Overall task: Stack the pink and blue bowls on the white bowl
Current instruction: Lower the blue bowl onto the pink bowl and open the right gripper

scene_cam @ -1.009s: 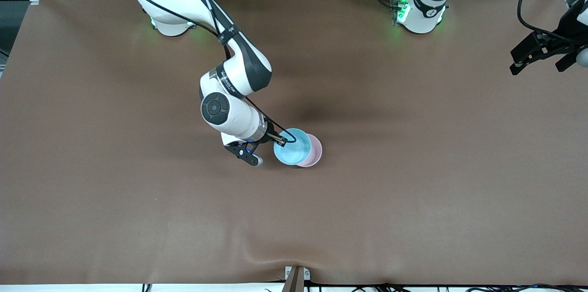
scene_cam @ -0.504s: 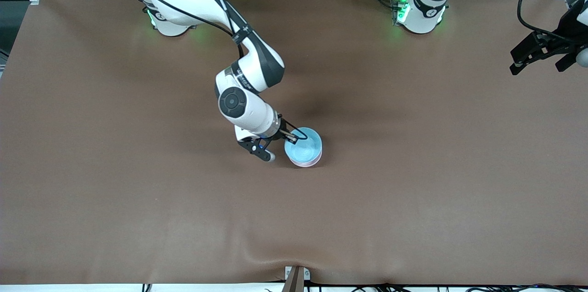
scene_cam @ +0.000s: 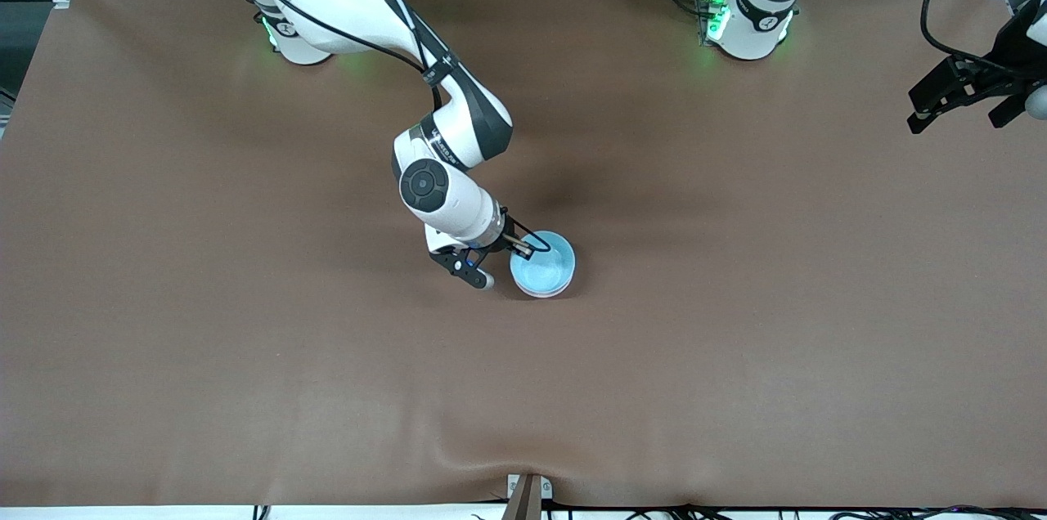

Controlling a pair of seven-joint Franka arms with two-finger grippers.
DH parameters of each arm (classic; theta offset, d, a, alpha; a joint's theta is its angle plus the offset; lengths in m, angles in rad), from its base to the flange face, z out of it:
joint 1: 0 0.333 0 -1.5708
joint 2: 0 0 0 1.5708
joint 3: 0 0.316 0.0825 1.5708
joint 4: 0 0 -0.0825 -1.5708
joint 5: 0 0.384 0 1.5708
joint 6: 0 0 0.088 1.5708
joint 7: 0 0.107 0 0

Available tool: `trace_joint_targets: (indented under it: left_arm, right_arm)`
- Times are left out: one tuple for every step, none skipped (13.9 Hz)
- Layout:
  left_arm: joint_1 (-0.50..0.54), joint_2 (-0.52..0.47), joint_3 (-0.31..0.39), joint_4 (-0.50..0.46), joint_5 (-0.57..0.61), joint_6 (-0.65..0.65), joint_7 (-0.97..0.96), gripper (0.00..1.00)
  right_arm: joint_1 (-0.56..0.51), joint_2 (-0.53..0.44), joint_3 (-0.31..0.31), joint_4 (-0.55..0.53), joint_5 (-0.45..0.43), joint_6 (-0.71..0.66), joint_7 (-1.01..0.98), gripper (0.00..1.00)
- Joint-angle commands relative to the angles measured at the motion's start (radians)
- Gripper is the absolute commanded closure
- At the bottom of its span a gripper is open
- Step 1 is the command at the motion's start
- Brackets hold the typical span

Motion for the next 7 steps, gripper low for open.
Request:
trace_joint_targets:
  left_arm:
    - [0.001,-0.015,-0.001,-0.008,-0.001,-0.003,0.019,0.0]
    - [0.001,-0.015,-0.001,-0.008,-0.001,-0.003,0.019,0.0]
    - [0.003,-0.017,-0.001,-0.008,-0.001,-0.003,0.019,0.0]
    - [0.003,-0.017,-0.001,-0.008,-0.001,-0.005,0.019,0.0]
    - [0.001,-0.017,-0.001,-0.008,-0.001,-0.005,0.02,0.0]
    - [0.003,-0.017,-0.001,-0.008,-0.001,-0.005,0.02,0.0]
    - [0.003,-0.017,-0.001,-0.008,-0.001,-0.005,0.02,0.0]
  right_arm:
    - [0.013,0.026,-0.01,0.031,-0.018,0.008,0.024,1.0]
    - [0.013,0.029,-0.01,0.031,-0.019,0.006,0.024,1.0]
    - [0.013,0.029,-0.01,0.031,-0.024,0.008,0.024,1.0]
    - [0.013,0.029,-0.01,0.031,-0.024,0.008,0.024,1.0]
    - [0.013,0.029,-0.01,0.031,-0.024,0.006,0.023,0.99]
    - [0.013,0.029,-0.01,0.031,-0.025,0.006,0.021,0.65]
    - [0.013,0.029,-0.01,0.031,-0.03,0.006,0.021,0.15]
